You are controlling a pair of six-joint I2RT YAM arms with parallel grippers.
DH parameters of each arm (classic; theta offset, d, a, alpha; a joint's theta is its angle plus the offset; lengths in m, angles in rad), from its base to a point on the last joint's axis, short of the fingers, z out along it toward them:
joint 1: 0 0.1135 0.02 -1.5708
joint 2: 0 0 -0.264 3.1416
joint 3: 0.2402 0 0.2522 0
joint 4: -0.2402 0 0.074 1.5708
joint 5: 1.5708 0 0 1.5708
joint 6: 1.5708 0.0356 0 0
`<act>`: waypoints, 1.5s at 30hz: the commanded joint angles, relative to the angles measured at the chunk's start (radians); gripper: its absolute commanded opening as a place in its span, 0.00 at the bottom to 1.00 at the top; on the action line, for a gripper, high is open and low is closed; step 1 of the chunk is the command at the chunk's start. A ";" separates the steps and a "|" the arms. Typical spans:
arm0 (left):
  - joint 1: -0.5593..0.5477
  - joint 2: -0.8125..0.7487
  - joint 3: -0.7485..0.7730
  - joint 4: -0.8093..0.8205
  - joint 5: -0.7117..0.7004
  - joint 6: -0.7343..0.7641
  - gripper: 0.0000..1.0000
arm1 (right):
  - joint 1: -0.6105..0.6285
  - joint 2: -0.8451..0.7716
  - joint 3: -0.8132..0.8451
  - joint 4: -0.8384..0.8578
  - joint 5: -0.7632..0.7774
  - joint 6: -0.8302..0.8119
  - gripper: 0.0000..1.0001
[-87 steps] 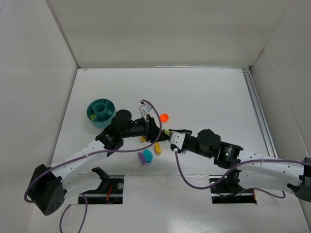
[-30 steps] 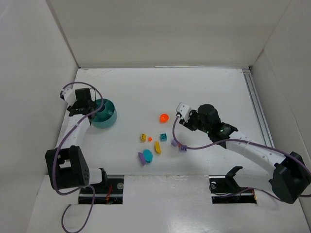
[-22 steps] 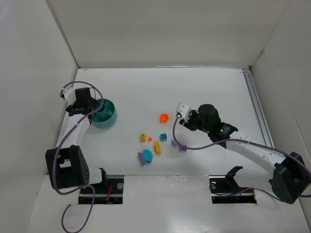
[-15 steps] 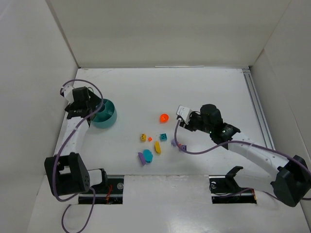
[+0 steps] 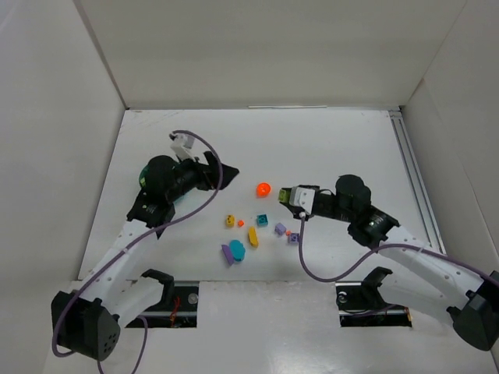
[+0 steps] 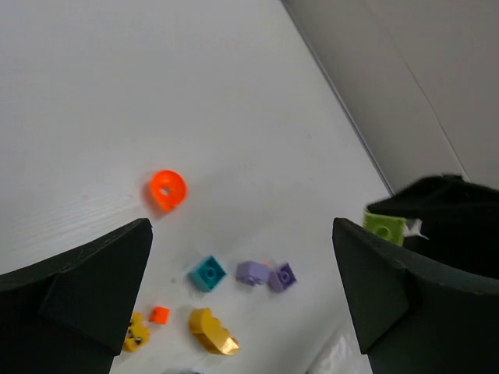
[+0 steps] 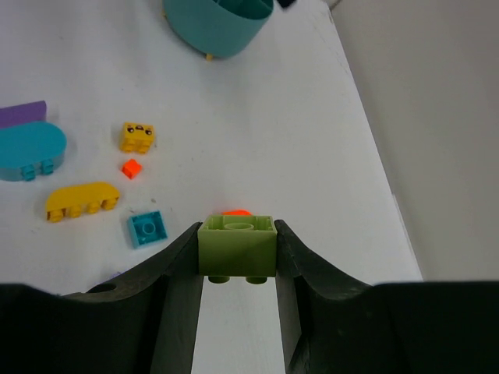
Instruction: Sort the legos into containers by color
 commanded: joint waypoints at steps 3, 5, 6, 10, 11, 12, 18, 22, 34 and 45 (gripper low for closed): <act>-0.192 0.039 -0.007 0.189 0.224 0.028 0.99 | 0.047 -0.038 0.001 0.122 -0.070 -0.048 0.33; -0.242 0.060 -0.007 0.205 0.253 0.005 0.99 | 0.069 -0.049 -0.008 0.152 -0.070 -0.057 0.33; -0.255 0.060 -0.007 0.236 0.263 -0.007 0.99 | 0.069 -0.049 -0.008 0.163 -0.079 -0.057 0.34; -0.325 0.091 -0.017 0.280 0.264 -0.018 0.99 | 0.079 -0.058 -0.019 0.195 -0.089 -0.057 0.35; -0.359 0.102 -0.017 0.289 0.250 -0.018 0.99 | 0.088 -0.058 -0.019 0.209 -0.089 -0.048 0.35; -0.376 0.102 -0.017 0.289 0.238 -0.018 0.99 | 0.089 -0.047 -0.019 0.209 -0.089 -0.048 0.35; -0.446 0.143 0.012 0.289 0.164 -0.017 0.97 | 0.098 -0.027 -0.010 0.218 -0.060 -0.039 0.36; -0.482 0.143 0.033 0.252 0.031 -0.027 0.83 | 0.098 -0.006 -0.010 0.218 -0.049 -0.020 0.36; -0.491 0.159 0.052 0.226 -0.066 -0.041 0.44 | 0.125 0.016 0.009 0.229 0.019 -0.020 0.36; -0.491 0.139 0.070 0.226 -0.026 -0.032 0.14 | 0.125 0.048 0.018 0.229 0.264 0.073 0.44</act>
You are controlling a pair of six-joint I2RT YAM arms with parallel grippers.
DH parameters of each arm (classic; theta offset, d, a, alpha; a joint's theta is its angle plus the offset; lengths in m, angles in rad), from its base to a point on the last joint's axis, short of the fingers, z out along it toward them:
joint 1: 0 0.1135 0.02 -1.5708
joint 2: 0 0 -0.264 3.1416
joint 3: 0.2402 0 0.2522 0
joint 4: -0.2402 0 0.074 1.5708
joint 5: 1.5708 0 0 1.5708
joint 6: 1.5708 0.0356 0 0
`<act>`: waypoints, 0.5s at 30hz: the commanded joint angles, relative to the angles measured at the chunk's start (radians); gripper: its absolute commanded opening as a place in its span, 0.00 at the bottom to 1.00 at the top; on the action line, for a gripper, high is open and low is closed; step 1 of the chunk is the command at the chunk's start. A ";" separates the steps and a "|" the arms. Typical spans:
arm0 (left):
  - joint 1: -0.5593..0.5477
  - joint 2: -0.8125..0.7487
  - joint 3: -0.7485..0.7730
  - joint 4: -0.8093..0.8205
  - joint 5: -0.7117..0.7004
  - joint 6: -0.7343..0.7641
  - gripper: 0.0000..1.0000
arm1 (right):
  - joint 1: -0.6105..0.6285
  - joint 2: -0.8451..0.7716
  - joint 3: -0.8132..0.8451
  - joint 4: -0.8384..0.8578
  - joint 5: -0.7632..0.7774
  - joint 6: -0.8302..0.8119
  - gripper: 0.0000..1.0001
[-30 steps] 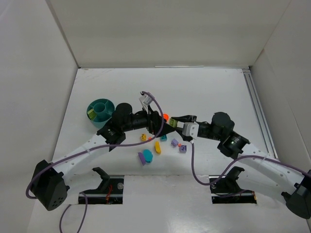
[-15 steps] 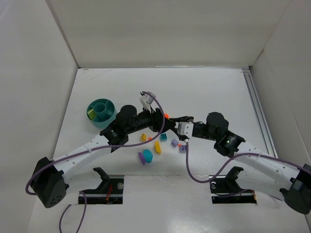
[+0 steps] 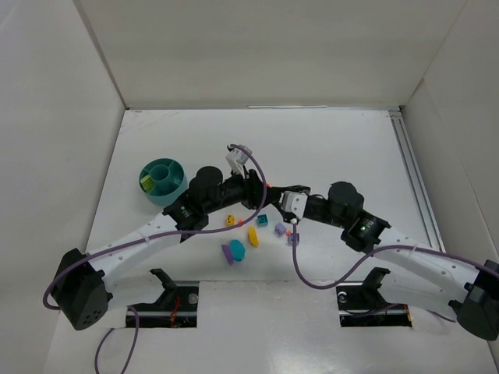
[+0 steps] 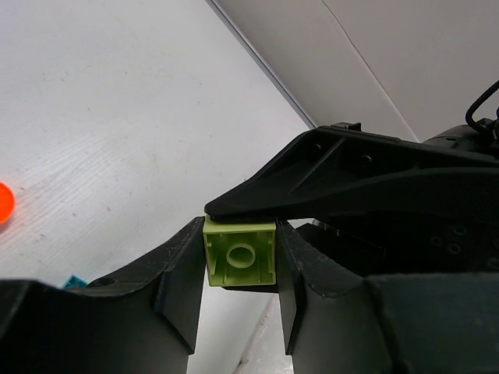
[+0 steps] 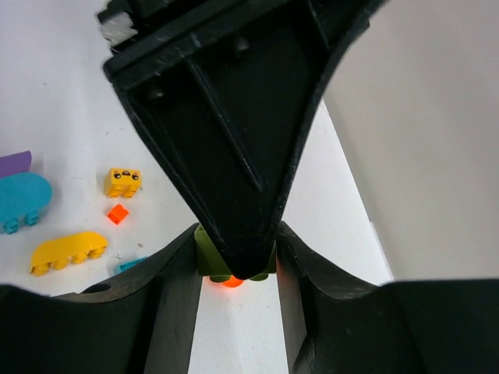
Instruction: Sort the legos into containers by color
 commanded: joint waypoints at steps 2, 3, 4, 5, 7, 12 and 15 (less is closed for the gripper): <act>-0.002 -0.035 0.047 0.014 0.027 0.024 0.10 | -0.005 0.024 0.047 0.054 0.138 0.060 0.48; -0.002 -0.035 0.047 0.000 0.027 0.024 0.08 | -0.005 0.035 0.047 0.054 0.138 0.069 0.49; -0.002 -0.035 0.059 -0.009 0.009 0.024 0.08 | -0.005 0.035 0.047 0.054 0.138 0.069 0.52; -0.002 -0.035 0.070 -0.021 -0.008 0.024 0.06 | -0.005 0.046 0.056 0.054 0.138 0.069 0.56; -0.002 -0.035 0.096 -0.075 -0.080 0.024 0.05 | -0.005 0.046 0.056 0.054 0.138 0.069 0.73; 0.036 -0.045 0.163 -0.256 -0.324 0.047 0.03 | -0.005 0.031 0.066 -0.010 0.181 0.103 1.00; 0.117 -0.070 0.173 -0.357 -0.503 0.036 0.03 | -0.005 0.014 0.057 -0.070 0.328 0.123 1.00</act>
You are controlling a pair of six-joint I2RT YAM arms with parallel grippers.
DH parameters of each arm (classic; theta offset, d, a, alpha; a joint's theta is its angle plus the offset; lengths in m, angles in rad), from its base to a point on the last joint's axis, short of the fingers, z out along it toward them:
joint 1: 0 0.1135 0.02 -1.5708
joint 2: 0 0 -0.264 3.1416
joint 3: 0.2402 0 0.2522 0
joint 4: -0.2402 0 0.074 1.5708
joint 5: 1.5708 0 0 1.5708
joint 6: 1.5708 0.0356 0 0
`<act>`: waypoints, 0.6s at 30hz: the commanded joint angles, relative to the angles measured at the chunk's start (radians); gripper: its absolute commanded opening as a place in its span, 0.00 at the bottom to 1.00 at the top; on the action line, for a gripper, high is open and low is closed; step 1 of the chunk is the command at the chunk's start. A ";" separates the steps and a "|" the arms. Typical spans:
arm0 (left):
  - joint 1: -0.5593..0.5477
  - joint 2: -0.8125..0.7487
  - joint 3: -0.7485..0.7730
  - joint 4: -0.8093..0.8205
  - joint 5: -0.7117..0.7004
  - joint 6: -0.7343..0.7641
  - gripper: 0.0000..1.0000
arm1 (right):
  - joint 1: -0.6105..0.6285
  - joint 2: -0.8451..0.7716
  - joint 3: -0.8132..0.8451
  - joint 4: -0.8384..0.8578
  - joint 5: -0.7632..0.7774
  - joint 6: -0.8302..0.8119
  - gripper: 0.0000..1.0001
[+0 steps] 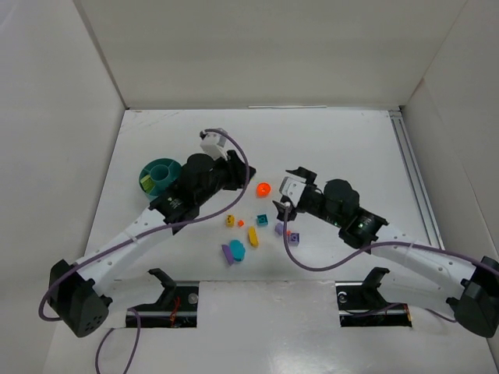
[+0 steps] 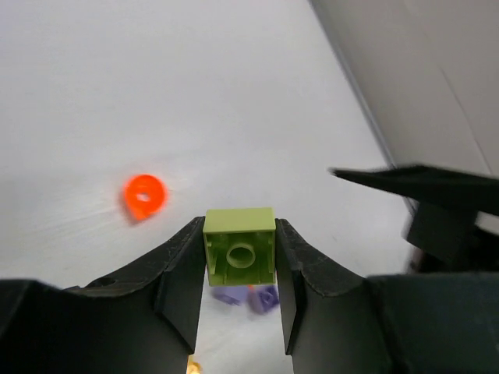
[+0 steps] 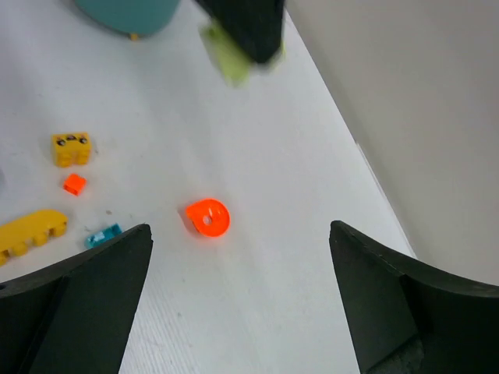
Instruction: Sort the legos into containers by color
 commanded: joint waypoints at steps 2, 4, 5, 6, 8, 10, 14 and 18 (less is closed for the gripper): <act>0.123 -0.062 0.047 -0.179 -0.336 -0.014 0.05 | -0.012 -0.061 0.028 -0.084 0.228 0.085 1.00; 0.258 -0.082 0.047 -0.207 -0.349 -0.045 0.05 | -0.048 -0.073 0.019 -0.128 0.241 0.118 1.00; 0.310 -0.082 0.038 -0.225 -0.349 -0.059 0.06 | -0.064 -0.073 0.019 -0.137 0.253 0.128 1.00; 0.365 -0.092 0.037 -0.254 -0.332 -0.068 0.06 | -0.081 -0.073 0.010 -0.138 0.244 0.128 1.00; 0.531 -0.093 0.027 -0.273 -0.298 -0.086 0.06 | -0.135 -0.073 0.009 -0.164 0.219 0.128 1.00; 0.600 -0.093 0.018 -0.291 -0.344 -0.105 0.06 | -0.187 -0.061 0.009 -0.173 0.170 0.128 1.00; 0.703 -0.045 0.031 -0.330 -0.456 -0.136 0.09 | -0.250 -0.013 0.009 -0.173 0.095 0.128 1.00; 0.792 0.038 0.071 -0.330 -0.467 -0.105 0.10 | -0.293 0.027 0.009 -0.173 0.052 0.119 1.00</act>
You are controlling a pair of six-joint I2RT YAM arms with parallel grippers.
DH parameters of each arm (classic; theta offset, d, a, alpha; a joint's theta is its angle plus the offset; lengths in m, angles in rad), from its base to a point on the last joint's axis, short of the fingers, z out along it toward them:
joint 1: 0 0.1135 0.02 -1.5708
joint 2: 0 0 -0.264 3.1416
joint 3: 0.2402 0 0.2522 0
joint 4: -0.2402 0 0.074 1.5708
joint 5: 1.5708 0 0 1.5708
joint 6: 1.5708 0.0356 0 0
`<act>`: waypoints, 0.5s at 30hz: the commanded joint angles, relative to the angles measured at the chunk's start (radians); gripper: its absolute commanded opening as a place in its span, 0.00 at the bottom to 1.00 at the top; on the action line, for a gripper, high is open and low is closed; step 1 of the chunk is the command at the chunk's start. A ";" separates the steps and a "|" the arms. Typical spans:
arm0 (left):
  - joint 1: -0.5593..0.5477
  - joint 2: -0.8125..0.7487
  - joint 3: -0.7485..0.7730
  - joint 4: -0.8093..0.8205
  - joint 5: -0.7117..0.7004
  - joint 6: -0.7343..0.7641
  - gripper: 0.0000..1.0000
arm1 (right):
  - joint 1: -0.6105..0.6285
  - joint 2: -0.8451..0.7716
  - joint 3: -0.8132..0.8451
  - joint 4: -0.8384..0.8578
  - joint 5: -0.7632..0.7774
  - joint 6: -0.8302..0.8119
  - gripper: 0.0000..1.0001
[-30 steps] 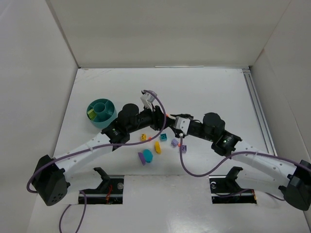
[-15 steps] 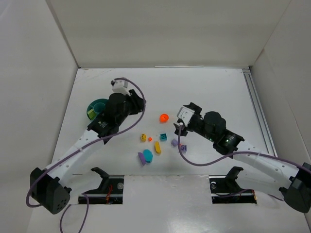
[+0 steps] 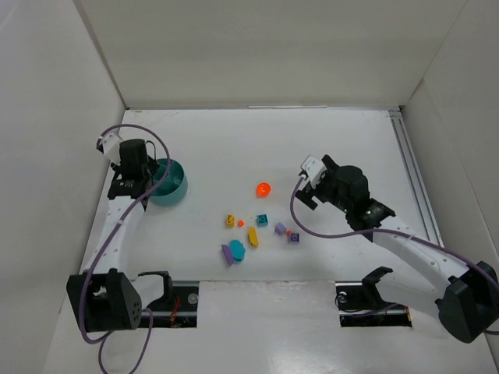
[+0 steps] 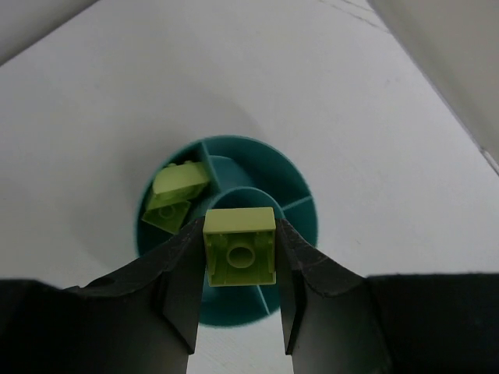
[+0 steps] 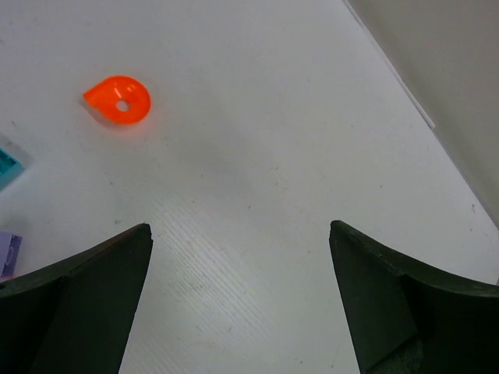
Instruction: Sort the legos into containers by color
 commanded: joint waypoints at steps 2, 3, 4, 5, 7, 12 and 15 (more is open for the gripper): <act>0.086 0.084 0.065 -0.027 -0.051 0.005 0.10 | -0.040 0.025 0.010 0.007 -0.091 0.013 1.00; 0.107 0.093 0.065 -0.014 -0.051 0.005 0.10 | -0.051 0.025 0.010 0.007 -0.091 0.013 1.00; 0.116 0.102 0.065 -0.014 -0.051 0.005 0.10 | -0.051 0.037 0.010 0.007 -0.102 0.013 1.00; 0.116 0.111 0.065 -0.004 -0.051 0.017 0.10 | -0.051 0.037 0.010 0.007 -0.102 0.004 1.00; 0.141 0.140 0.074 0.006 -0.051 0.017 0.10 | -0.062 0.048 0.010 0.007 -0.111 0.003 1.00; 0.176 0.206 0.094 0.053 -0.001 0.058 0.11 | -0.082 0.070 0.010 0.007 -0.145 0.003 1.00; 0.176 0.249 0.103 0.071 0.013 0.069 0.11 | -0.082 0.079 0.010 0.007 -0.145 -0.006 1.00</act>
